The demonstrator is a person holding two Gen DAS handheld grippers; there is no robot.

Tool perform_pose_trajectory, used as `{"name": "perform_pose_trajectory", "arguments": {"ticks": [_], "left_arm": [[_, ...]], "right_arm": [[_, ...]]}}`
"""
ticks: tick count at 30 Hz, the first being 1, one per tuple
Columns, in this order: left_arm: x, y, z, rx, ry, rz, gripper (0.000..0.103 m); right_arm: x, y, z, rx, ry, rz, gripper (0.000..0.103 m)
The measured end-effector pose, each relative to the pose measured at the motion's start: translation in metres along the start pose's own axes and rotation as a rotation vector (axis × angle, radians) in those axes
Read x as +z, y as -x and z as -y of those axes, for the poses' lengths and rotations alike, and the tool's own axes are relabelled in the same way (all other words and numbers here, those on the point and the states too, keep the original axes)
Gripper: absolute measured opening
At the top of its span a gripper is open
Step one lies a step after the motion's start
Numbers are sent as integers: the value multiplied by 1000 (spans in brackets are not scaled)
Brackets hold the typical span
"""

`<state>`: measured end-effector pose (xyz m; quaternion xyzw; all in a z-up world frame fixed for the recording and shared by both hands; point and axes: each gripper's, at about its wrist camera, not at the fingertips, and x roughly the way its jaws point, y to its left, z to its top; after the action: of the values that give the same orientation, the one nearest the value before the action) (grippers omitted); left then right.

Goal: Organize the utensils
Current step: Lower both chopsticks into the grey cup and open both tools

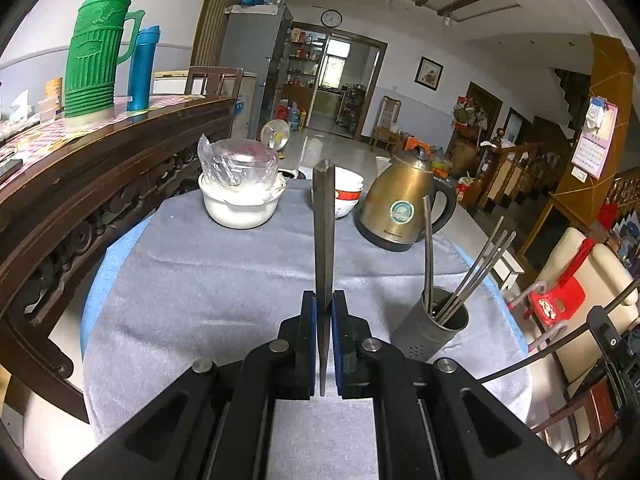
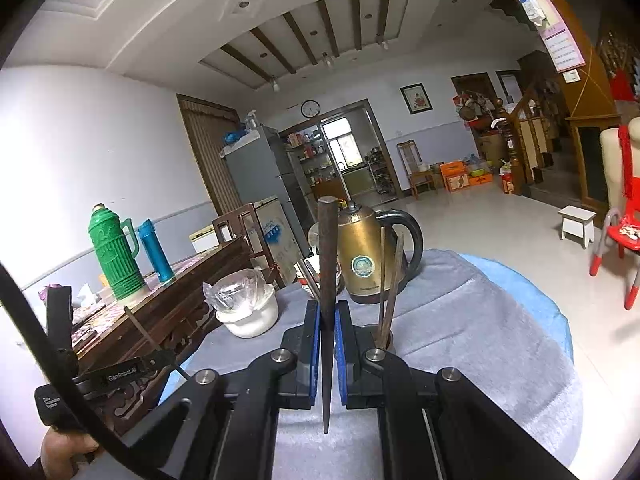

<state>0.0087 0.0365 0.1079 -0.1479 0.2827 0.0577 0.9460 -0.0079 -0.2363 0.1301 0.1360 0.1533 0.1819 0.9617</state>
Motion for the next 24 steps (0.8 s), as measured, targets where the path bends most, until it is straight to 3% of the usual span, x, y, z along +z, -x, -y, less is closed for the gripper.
{"name": "perform_pose_trajectory", "arguments": {"ticks": [10,18,24], "left_arm": [[27,6,12,-85,23,36,7],[70,2,41,-230,32,71,7],[83,-20,68,-273,6,66,7]], "right_arm": [[19,5,10,3,-7,49,8],[59,-3,22,-10,10,119,8],[71,-29,28,-28,29,95,8]]}}
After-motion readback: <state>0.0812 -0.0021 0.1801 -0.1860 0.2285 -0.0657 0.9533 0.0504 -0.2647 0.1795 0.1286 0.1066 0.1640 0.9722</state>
